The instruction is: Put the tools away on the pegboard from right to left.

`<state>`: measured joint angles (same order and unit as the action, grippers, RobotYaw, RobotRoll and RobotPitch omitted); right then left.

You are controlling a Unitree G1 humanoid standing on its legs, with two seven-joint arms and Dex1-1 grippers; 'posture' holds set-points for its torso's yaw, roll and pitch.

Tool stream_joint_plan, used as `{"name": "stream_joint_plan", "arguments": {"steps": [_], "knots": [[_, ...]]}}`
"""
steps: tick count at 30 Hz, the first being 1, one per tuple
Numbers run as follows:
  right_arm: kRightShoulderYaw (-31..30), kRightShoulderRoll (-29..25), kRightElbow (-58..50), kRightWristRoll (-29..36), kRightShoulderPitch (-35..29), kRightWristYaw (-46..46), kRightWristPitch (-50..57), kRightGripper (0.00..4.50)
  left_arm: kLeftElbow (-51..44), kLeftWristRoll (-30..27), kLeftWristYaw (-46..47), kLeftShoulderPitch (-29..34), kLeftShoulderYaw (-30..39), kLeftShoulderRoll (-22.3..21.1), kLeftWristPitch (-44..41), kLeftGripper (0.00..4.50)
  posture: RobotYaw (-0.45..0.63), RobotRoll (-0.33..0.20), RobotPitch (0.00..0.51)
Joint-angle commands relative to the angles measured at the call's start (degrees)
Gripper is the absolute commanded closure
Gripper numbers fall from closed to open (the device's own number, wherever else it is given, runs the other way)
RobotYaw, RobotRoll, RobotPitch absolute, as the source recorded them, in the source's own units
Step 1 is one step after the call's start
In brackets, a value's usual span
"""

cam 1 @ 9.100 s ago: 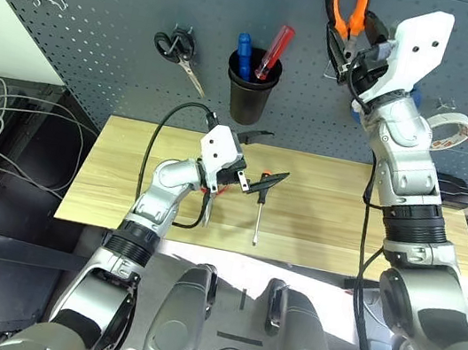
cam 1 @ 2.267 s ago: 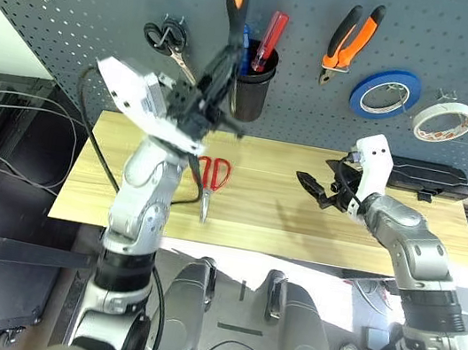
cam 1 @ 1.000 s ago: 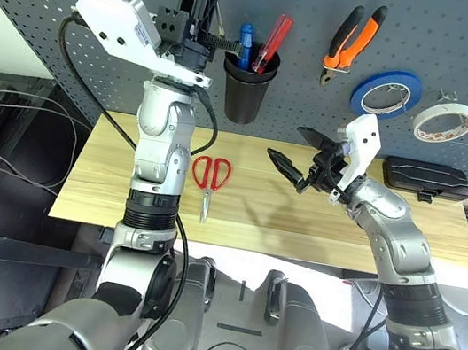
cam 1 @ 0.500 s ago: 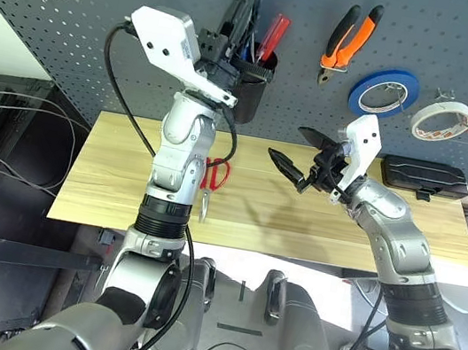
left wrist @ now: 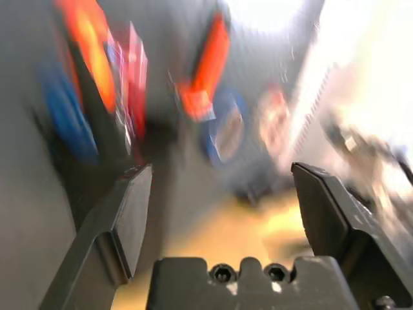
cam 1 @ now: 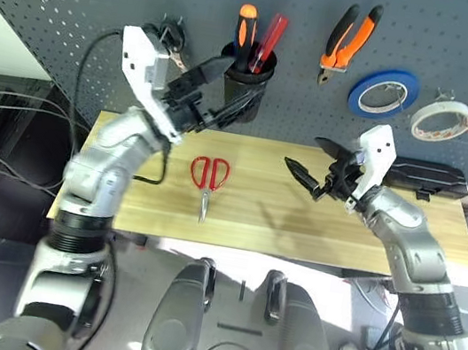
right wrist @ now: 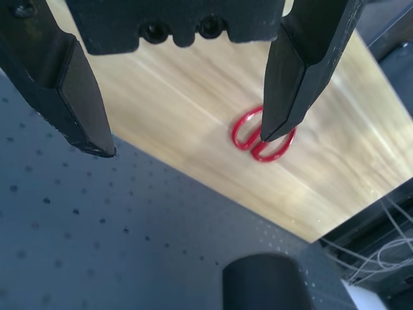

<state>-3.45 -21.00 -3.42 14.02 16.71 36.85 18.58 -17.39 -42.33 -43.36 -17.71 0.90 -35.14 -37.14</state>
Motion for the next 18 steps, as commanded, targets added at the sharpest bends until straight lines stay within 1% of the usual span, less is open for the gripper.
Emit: {"name": "stream_joint_plan", "arguments": {"steps": [1,3,5,7,8,10,13,15,18], "knots": [[0.31,-0.93,1.25,0.14,-1.45,0.53,1.01,0.0,-1.63,1.79,-3.94,5.88,-4.43,-4.79,-4.68,0.01,0.04,0.0,0.251],[0.12,-1.08,2.17,0.06,-1.52,0.26,2.24,0.0,0.6,6.99,-2.71,7.59,-7.77,-5.75,-3.57,0.01,0.04,0.0,0.252],[-0.17,-1.31,3.49,-0.49,-1.55,-0.19,3.64,0.0,6.0,13.86,2.14,7.25,-10.58,-3.81,-1.59,0.01,0.04,0.0,0.253],[-0.13,-1.3,4.08,-0.56,-1.65,-0.46,4.77,0.0,9.58,17.47,4.95,6.62,-11.44,-1.68,-0.44,0.01,0.05,0.0,0.254],[-0.06,-1.23,4.13,-0.46,-1.65,-0.57,5.27,0.0,10.58,18.38,5.41,6.38,-11.4,-0.89,-0.05,0.01,0.04,0.0,0.254],[-0.02,-0.89,4.79,-0.54,-1.69,-1.42,6.91,0.0,17.64,22.04,12.24,3.92,-10.0,4.6,2.38,0.01,0.04,0.0,0.255],[-0.51,-0.55,5.13,-0.79,-1.71,-2.28,8.97,0.0,28.9,27.53,21.68,-0.14,-7.74,10.56,5.82,0.01,0.04,0.0,0.258],[-0.87,-0.18,4.89,-0.79,-1.57,-2.6,10.16,0.0,35.63,29.91,26.36,-2.67,-5.59,12.74,7.66,0.01,0.04,0.0,0.257],[-1.47,0.29,4.27,-1.0,-1.49,-2.57,10.58,0.0,41.08,31.73,30.69,-4.66,-2.89,13.92,7.84,0.01,0.03,0.0,0.259]]}}
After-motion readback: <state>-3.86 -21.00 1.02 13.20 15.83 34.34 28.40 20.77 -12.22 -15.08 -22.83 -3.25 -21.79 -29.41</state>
